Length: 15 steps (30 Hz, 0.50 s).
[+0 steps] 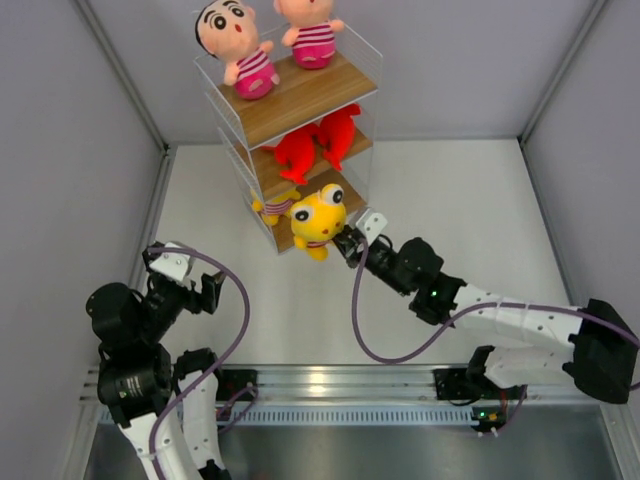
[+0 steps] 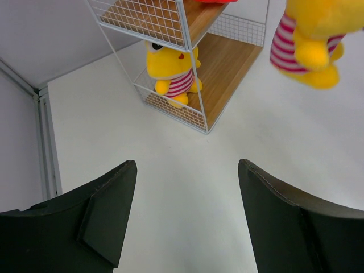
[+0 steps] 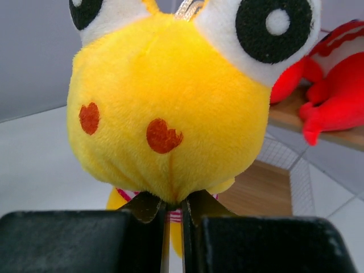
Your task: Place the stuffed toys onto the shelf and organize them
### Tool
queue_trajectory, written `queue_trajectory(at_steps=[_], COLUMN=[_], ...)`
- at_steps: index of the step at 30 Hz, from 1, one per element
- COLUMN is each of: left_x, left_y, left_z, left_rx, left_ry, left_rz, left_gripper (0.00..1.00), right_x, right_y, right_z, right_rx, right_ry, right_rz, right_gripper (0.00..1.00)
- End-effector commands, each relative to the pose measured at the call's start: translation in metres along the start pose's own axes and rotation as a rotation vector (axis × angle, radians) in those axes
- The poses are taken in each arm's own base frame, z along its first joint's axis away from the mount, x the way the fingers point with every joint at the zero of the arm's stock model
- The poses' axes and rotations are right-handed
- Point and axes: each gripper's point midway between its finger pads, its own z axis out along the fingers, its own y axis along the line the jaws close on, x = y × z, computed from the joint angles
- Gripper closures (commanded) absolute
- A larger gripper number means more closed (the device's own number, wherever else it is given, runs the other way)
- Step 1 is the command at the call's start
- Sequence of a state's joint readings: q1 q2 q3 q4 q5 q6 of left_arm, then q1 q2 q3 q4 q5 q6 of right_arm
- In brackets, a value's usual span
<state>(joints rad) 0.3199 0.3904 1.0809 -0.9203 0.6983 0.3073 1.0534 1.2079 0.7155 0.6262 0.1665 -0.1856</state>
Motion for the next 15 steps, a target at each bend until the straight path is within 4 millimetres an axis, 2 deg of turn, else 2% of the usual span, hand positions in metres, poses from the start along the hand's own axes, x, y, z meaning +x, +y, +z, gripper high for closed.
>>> queue_trajectory(at_steps=[1,2,3,4,6,7,9,10,11,12,13,15], left_x=[0.0,0.001,0.004,0.006,0.01,0.01,0.011,0.011,0.011,0.01,0.01,0.008], left_y=[0.005,0.005,0.005,0.004,0.004,0.004,0.004,0.005,0.006,0.007,0.008,0.009], left_z=[0.0,0.0,0.001,0.002,0.003,0.003,0.004,0.003,0.003,0.002,0.002,0.001], left_rx=[-0.021,-0.022,-0.019,-0.016,-0.011,-0.009,-0.012,-0.015,-0.024,-0.029,-0.035,-0.041], left_ry=[-0.01,-0.008,-0.003,0.0,0.005,0.006,0.007,0.007,0.01,0.008,0.009,0.007], left_rz=[0.046,0.045,0.044,0.043,0.04,0.039,0.039,0.04,0.042,0.049,0.05,0.064], left_gripper=[0.22,0.22,0.22,0.22,0.22,0.22,0.22,0.22,0.22,0.22,0.22,0.22], right_x=[0.013,0.017,0.03,0.034,0.031,0.042,0.032,0.052,0.045,0.051,0.074,0.081], right_y=[-0.035,-0.042,-0.051,-0.053,-0.054,-0.053,-0.058,-0.055,-0.056,-0.057,-0.057,-0.074], right_z=[-0.013,-0.013,-0.012,-0.01,-0.002,0.006,0.02,0.029,0.039,0.044,0.05,0.053], right_rx=[0.0,0.017,0.04,0.047,0.065,0.077,0.133,0.135,0.147,0.16,0.181,0.291], right_ry=[0.066,0.074,0.101,0.106,0.061,0.068,-0.011,0.021,-0.022,-0.022,0.016,0.002], right_rz=[-0.098,-0.097,-0.099,-0.096,-0.057,-0.027,0.079,0.097,0.129,0.14,0.144,0.156], right_gripper=[1.0,1.0,1.0,1.0,1.0,1.0,1.0,1.0,1.0,1.0,1.0,1.0])
